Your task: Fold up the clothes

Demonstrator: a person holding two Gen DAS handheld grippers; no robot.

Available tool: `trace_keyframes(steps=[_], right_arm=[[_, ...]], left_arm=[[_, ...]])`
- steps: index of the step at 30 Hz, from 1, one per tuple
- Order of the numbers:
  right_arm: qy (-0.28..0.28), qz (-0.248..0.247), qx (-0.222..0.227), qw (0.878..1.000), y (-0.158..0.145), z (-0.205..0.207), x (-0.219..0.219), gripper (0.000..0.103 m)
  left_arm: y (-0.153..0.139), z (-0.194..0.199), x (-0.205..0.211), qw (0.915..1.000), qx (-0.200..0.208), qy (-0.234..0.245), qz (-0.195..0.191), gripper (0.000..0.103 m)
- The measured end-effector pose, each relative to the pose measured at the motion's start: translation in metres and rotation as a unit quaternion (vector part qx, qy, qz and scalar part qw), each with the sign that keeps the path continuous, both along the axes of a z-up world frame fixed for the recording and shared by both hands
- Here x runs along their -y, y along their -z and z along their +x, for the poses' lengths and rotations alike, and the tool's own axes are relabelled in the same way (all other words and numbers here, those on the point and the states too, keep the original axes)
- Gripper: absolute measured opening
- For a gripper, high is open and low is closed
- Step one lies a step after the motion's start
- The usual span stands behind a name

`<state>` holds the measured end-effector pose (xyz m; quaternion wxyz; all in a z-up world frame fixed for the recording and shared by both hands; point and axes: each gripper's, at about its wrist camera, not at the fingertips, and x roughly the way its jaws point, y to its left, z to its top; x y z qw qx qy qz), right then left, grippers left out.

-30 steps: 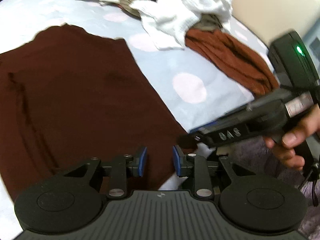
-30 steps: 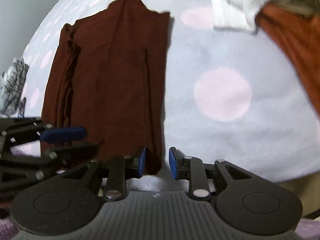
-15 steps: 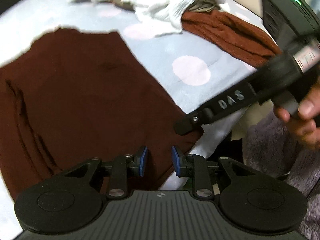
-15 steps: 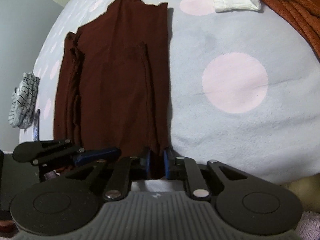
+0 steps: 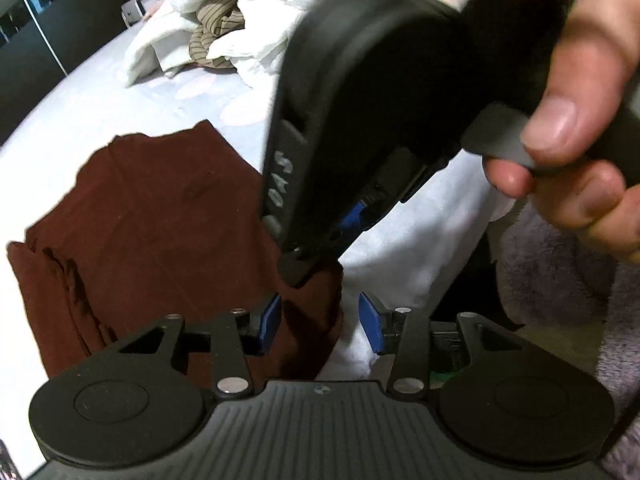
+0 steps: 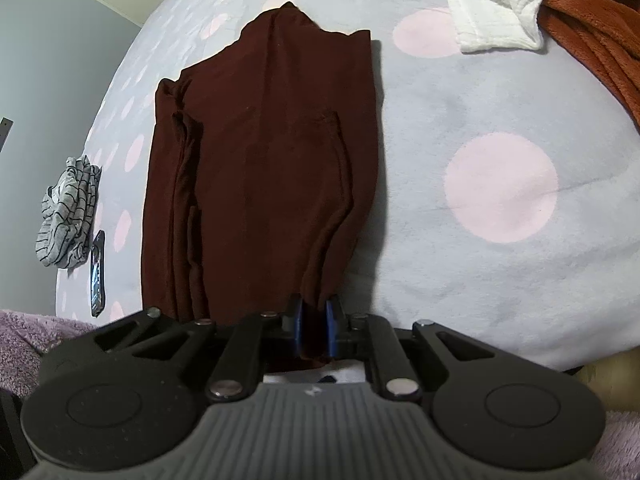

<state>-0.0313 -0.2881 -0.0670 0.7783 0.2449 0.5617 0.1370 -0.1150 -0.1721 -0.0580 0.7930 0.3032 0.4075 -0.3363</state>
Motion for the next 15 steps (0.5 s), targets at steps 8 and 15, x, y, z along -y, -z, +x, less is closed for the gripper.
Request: trace_keyframes(steps=[8,15], right_arm=[[0.011,0.013,0.0,1.0,-0.001,-0.001,0.008,0.014],[-0.017,0.015,-0.003,1.0,-0.009,0.005,0.018,0.025]], left_arm=[[0.0,-0.006,0.009,0.999,0.043,0.01,0.013,0.017],[-0.011,0.009,-0.009,0.9994,-0.001,-0.01,-0.033,0.011]])
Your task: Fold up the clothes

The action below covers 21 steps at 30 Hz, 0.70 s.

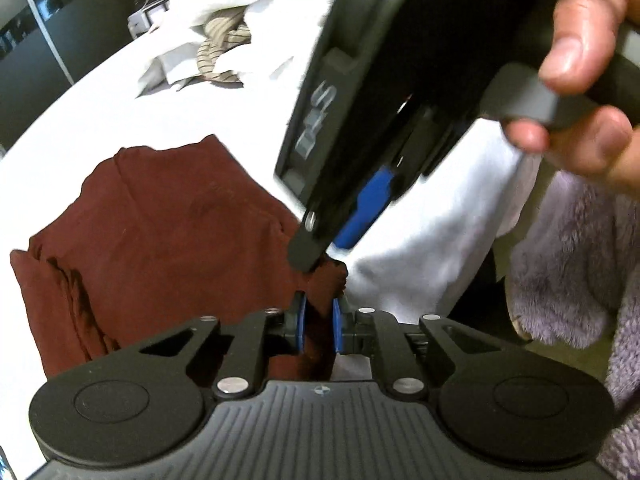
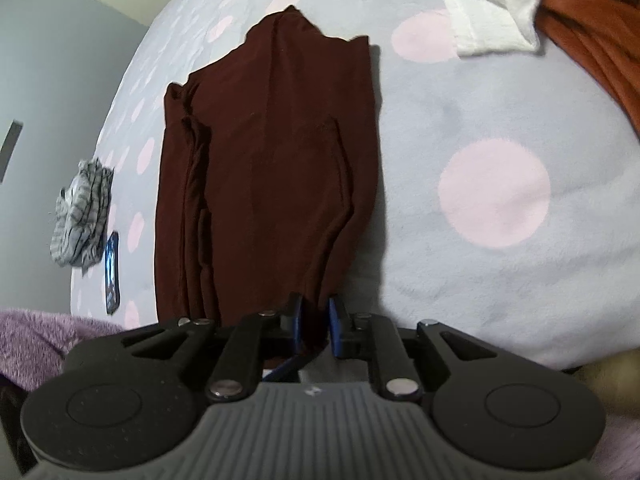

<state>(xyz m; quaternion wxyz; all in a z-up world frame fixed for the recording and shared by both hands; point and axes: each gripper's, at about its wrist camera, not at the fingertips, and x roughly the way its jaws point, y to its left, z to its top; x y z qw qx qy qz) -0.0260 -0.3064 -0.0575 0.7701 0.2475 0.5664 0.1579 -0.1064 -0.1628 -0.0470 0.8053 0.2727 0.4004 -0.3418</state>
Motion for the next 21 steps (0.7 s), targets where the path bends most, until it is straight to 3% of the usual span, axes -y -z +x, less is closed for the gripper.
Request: trace_keyframes(steps=[1,6,9,10,12,13,16,18,21], right_arm=[[-0.01,-0.015,0.008,1.0,-0.006,0.004,0.001,0.031],[-0.08,-0.124,0.068,0.987,-0.03,0.031,0.002,0.031],[-0.15,-0.205,0.128,0.959,-0.038,0.049,-0.004,0.031],[-0.18,-0.238,0.158,0.941,-0.039,0.054,-0.008,0.031],[-0.242,-0.304,0.212,0.897,-0.039,0.062,-0.016,0.03],[-0.276,-0.337,0.238,0.868,-0.036,0.065,-0.021,0.032],[-0.387,-0.426,0.3,0.761,-0.019,0.072,-0.035,0.038],[-0.455,-0.47,0.332,0.679,-0.004,0.074,-0.043,0.041],[-0.538,-0.489,0.362,0.583,0.016,0.075,-0.047,0.04]], left_arm=[[-0.001,0.002,-0.004,0.9999,-0.007,-0.007,-0.009,0.01],[-0.011,0.019,-0.029,0.9958,-0.041,-0.054,-0.061,0.01],[-0.017,0.03,-0.043,0.9911,-0.056,-0.081,-0.09,0.01],[-0.018,0.033,-0.048,0.9893,-0.061,-0.089,-0.098,0.01],[-0.018,0.036,-0.057,0.9866,-0.066,-0.102,-0.109,0.01],[-0.019,0.038,-0.061,0.9854,-0.068,-0.107,-0.113,0.01],[-0.019,0.044,-0.072,0.9808,-0.076,-0.128,-0.126,0.01],[-0.019,0.049,-0.08,0.9769,-0.083,-0.143,-0.136,0.01],[-0.019,0.052,-0.09,0.973,-0.087,-0.159,-0.143,0.01]])
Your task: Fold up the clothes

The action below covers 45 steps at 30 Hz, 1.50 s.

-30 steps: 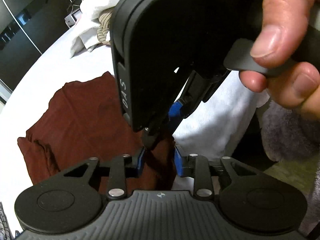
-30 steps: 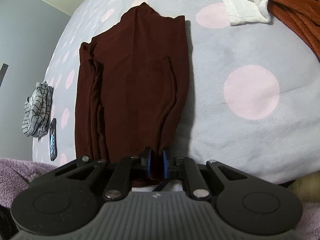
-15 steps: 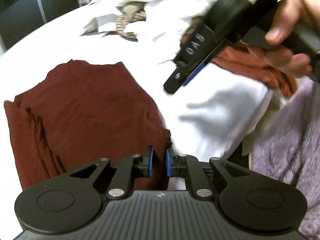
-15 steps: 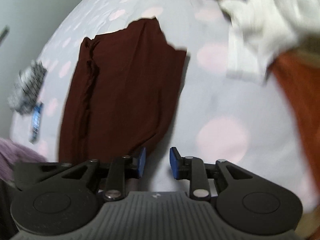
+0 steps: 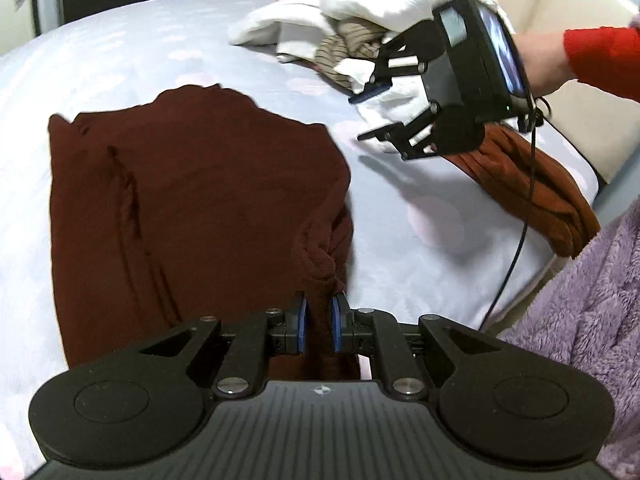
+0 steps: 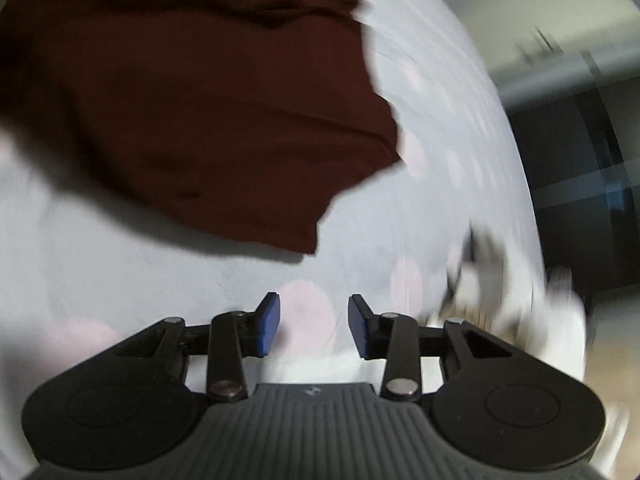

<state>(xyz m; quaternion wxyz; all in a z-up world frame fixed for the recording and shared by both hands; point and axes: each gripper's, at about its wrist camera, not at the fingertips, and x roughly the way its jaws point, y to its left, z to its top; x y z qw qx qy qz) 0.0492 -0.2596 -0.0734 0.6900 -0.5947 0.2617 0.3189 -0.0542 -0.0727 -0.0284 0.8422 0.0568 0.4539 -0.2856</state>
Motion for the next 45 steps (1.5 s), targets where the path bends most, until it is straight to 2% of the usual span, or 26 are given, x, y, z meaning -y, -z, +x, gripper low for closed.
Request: trace_keyframes(steps=[2,5,9,14,15,16,19,27,28,35,39,41,42,43,45], right_arm=[[-0.067,-0.045,0.007,0.997,0.013,-0.001,-0.001,0.04],[-0.147,-0.106,0.029,0.983,0.029,-0.003,-0.004,0.04],[-0.21,-0.148,0.05,0.965,0.044,-0.001,-0.007,0.042],[-0.217,-0.147,0.068,0.963,0.047,0.008,-0.015,0.038],[-0.217,-0.15,0.07,0.962,0.047,0.007,-0.017,0.019],[-0.217,-0.152,0.071,0.962,0.048,0.006,-0.018,0.013],[-0.219,-0.152,0.068,0.961,0.044,0.009,-0.021,0.012],[-0.221,-0.142,0.065,0.963,-0.003,0.02,-0.05,0.009],[-0.225,-0.141,0.068,0.962,-0.008,0.021,-0.058,0.001],[-0.223,-0.104,0.058,0.968,-0.023,0.031,-0.111,0.001],[-0.26,-0.156,0.045,0.952,-0.018,0.027,-0.102,0.004],[-0.27,-0.187,0.035,0.944,-0.015,0.025,-0.09,0.017],[-0.27,-0.193,0.033,0.943,-0.015,0.024,-0.084,0.032],[-0.269,-0.197,0.031,0.942,-0.016,0.023,-0.078,0.036],[-0.263,-0.207,0.025,0.942,-0.015,0.02,-0.067,0.036]], left_arm=[[0.0,0.002,-0.005,0.9999,-0.005,-0.007,-0.007,0.01],[0.0,0.006,-0.008,0.9998,-0.008,-0.01,-0.015,0.01],[-0.001,0.006,-0.012,0.9996,-0.011,-0.011,-0.025,0.01],[-0.005,0.001,-0.013,0.9994,-0.007,-0.001,-0.035,0.01],[-0.005,0.0,-0.014,0.9993,-0.007,0.0,-0.036,0.01],[-0.006,-0.001,-0.015,0.9993,-0.008,0.001,-0.037,0.01],[-0.005,-0.003,-0.017,0.999,-0.015,0.0,-0.043,0.01],[-0.003,-0.009,-0.026,0.9979,-0.037,-0.021,-0.048,0.01],[-0.003,-0.009,-0.029,0.9977,-0.04,-0.026,-0.048,0.01],[-0.002,-0.012,-0.045,0.9958,-0.054,-0.047,-0.057,0.008],[-0.004,-0.013,-0.044,0.9965,-0.048,-0.04,-0.055,0.007],[-0.004,-0.012,-0.045,0.9964,-0.049,-0.041,-0.055,0.006],[-0.003,-0.012,-0.046,0.9964,-0.05,-0.042,-0.055,0.005],[-0.003,-0.011,-0.046,0.9963,-0.05,-0.043,-0.055,0.003],[-0.002,-0.01,-0.047,0.9961,-0.052,-0.045,-0.055,0.002]])
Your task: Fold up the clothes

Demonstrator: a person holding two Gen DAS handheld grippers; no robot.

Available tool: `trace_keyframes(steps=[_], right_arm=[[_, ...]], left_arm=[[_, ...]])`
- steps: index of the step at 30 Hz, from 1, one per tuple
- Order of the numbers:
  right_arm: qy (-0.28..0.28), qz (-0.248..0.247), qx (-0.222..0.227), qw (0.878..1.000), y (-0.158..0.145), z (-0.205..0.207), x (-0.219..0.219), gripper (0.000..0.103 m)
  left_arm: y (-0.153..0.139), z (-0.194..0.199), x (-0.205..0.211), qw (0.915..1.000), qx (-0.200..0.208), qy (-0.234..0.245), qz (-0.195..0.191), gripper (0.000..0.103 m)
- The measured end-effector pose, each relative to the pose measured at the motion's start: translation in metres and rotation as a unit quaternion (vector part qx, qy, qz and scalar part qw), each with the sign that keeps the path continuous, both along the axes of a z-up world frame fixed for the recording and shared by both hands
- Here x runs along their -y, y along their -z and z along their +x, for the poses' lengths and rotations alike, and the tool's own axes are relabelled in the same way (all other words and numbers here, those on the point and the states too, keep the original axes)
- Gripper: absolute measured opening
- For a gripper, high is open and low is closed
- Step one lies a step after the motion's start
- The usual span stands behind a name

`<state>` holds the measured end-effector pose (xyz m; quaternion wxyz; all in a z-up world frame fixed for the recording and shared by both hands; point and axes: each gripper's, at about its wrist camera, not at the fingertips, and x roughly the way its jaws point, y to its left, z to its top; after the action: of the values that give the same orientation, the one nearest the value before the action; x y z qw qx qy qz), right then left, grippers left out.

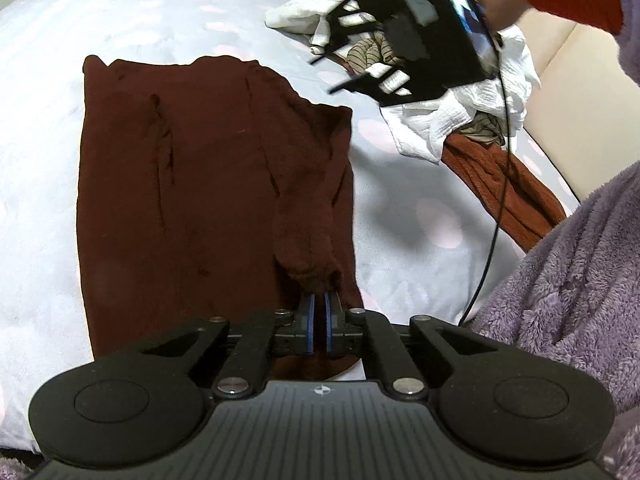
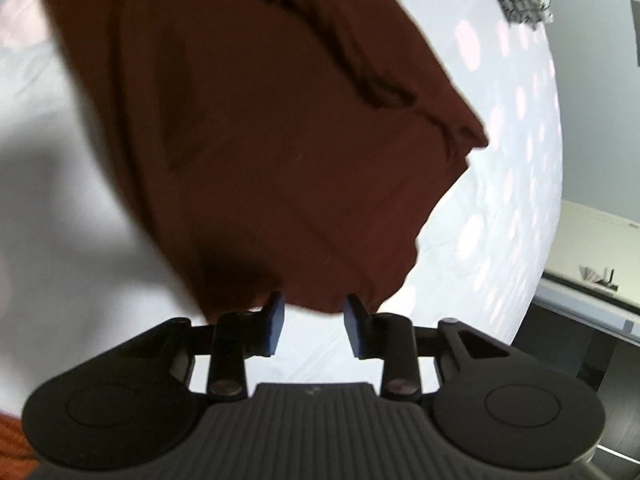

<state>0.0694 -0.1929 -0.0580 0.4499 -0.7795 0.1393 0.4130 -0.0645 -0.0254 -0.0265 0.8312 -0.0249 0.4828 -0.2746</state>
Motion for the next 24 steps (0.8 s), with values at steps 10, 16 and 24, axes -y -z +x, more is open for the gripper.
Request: trace_keyframes(steps=[10,16,24], right_arm=[[-0.041,-0.086,-0.012,0.995,0.042,-0.033,0.055,0.049],[-0.03,-0.044,0.009,0.999,0.063,-0.042,0.066,0.052],[-0.022,-0.005,0.021,1.0,0.062,-0.046,0.08,0.054]], left_arm=[[0.006,0.0,0.0,0.9999,-0.007,0.014,-0.006,0.002],[0.01,-0.001,0.006,0.9995,-0.01,0.028,-0.004,0.016],[0.015,-0.002,0.024,0.9989,-0.014,0.045,0.008,0.046]])
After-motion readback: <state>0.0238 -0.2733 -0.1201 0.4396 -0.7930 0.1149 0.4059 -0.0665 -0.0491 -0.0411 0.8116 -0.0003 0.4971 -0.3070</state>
